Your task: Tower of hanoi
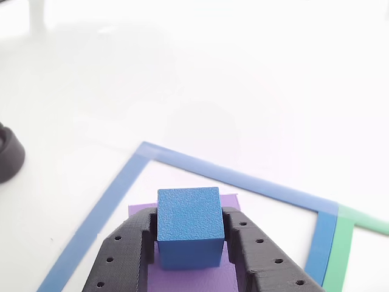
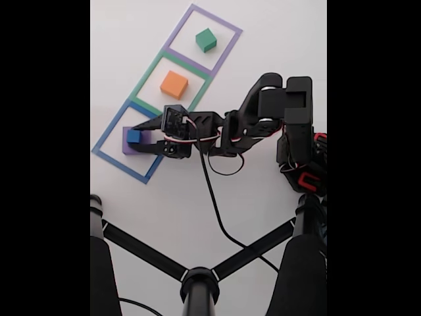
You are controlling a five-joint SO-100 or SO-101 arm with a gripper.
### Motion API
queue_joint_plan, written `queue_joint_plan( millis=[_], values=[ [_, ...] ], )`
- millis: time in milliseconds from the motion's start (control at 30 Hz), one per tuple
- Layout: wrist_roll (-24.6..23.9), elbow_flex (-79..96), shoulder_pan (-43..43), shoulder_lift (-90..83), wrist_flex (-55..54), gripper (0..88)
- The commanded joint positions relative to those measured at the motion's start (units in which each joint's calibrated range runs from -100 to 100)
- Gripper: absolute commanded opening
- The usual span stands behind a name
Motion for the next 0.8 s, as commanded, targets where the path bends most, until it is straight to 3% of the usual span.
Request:
queue_joint_plan(
  millis=[0, 167, 400, 567, 767],
  values=[
    [0.39, -0.94, 0.01, -11.66, 8.28, 3.0],
    [0.39, -3.21, 1.54, -25.92, 26.58, 2.9],
    [0.39, -12.02, 5.81, -46.67, 63.16, 2.6],
    [0.39, -31.92, 9.92, -51.8, 93.84, 2.6],
    [0.39, -59.91, 16.1, -48.92, 121.52, 2.5]
  ],
)
